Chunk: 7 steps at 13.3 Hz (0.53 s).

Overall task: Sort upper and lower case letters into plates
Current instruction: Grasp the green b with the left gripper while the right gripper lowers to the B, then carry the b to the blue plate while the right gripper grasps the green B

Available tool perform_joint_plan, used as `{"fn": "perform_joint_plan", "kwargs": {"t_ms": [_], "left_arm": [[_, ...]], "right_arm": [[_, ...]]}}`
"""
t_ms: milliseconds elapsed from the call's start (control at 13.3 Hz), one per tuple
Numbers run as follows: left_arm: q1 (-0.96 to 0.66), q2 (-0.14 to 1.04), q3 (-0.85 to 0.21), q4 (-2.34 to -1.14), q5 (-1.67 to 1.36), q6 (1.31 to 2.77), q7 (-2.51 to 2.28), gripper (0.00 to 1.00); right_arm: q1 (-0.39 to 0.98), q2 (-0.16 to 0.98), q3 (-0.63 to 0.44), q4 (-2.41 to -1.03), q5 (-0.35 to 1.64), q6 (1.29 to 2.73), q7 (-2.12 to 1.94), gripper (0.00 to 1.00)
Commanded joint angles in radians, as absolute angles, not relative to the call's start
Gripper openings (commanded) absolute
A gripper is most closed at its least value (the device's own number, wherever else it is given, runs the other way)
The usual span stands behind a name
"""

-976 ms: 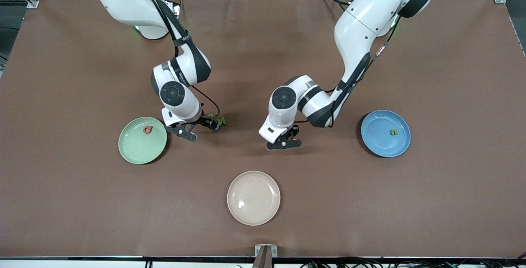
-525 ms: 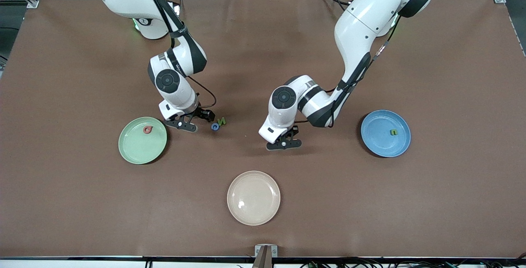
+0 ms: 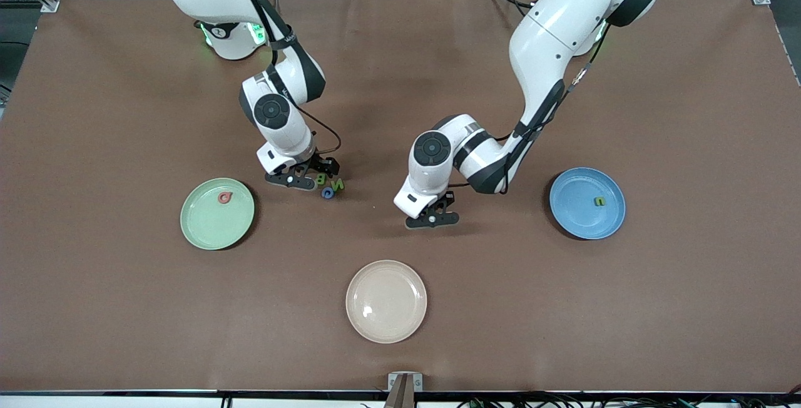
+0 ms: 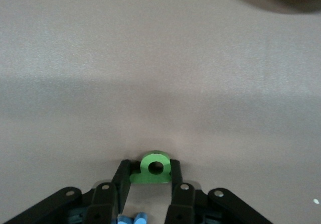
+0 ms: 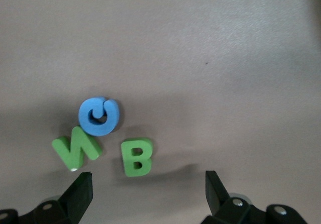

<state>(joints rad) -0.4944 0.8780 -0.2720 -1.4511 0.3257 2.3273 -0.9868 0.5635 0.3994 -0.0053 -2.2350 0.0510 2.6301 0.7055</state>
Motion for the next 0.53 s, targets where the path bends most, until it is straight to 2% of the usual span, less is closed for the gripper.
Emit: {"fn": "perform_joint_plan", "kwargs": {"t_ms": [0, 300, 450], "left_arm": [[-0.485, 0.821, -0.267, -1.447, 0.339, 2.263, -0.968, 0.15], [-0.407, 0.712, -0.282, -1.465, 0.333, 2.105, -0.882, 0.16], [-0.336, 0.637, -0.302, -1.534, 0.321, 2.068, -0.791, 0.16]], "right_arm": [[0.574, 0.386, -0.011, -2.267, 0.055, 2.657, 0.707, 0.99], [0.571, 0.4, -0.012, -2.269, 0.054, 2.661, 0.706, 0.99], [0.571, 0.406, -0.012, -2.269, 0.054, 2.669, 0.706, 0.99]]}}
